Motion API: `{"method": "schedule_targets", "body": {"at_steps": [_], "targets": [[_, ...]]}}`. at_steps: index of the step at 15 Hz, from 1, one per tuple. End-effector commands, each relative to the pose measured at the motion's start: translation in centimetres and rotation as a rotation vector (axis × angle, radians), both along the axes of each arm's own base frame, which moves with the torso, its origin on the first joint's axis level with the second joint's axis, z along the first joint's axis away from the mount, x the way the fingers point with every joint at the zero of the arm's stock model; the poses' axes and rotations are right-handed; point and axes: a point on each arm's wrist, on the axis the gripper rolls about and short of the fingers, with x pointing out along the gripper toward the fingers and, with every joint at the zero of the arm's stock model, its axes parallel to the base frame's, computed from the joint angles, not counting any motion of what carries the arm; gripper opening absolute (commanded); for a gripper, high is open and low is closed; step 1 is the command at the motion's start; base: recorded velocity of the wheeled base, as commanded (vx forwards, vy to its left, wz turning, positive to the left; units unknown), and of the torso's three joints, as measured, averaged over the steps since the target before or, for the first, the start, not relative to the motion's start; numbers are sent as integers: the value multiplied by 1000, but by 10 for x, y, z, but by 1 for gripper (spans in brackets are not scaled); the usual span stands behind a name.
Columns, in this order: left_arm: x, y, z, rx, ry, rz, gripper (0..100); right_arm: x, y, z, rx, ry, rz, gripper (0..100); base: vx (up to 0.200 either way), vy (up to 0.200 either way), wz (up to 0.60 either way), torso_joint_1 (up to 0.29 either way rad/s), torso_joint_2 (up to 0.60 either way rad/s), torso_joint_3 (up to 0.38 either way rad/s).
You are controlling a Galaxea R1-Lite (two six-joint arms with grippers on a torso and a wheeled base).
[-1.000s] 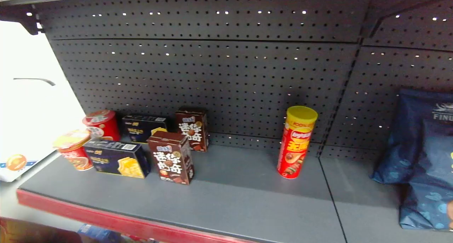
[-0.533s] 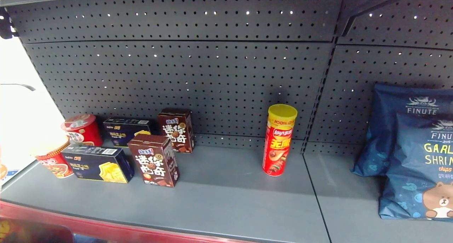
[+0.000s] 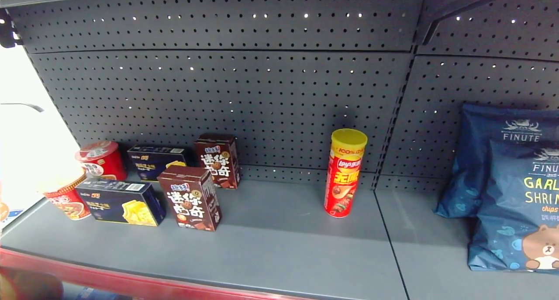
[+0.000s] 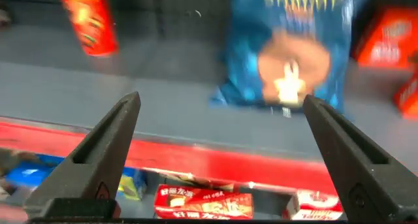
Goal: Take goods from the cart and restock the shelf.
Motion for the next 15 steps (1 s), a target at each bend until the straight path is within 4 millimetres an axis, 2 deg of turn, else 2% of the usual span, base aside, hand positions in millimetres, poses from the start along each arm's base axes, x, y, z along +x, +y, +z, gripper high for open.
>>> {"method": "schedule_targets", "body": {"at_steps": [1,2,4,6,7,9,11,15], "targets": [[2,0,-7,16,28,0,0,2,1,39,-83,75,188,100,0,0,0,0,0,0],[2,0,-8,21,30,1,0,2,1,38,-96,81,229,100,0,0,0,0,0,0],[2,0,-12,19,41,-3,0,10,2,56,-84,136,266,100,0,0,0,0,0,0],[2,0,-18,21,54,-7,0,17,5,66,-25,193,434,100,0,0,0,0,0,0],[2,0,-20,21,60,-12,0,27,9,71,8,253,597,100,0,0,0,0,0,0],[2,-1,-21,19,66,-20,0,55,18,77,15,326,689,100,0,0,0,0,0,0],[2,-1,-20,9,61,-23,0,93,34,90,6,291,792,100,0,0,0,0,0,0],[1,-1,-22,-20,59,-25,0,167,62,89,1,294,794,100,0,0,0,0,0,0]]}}
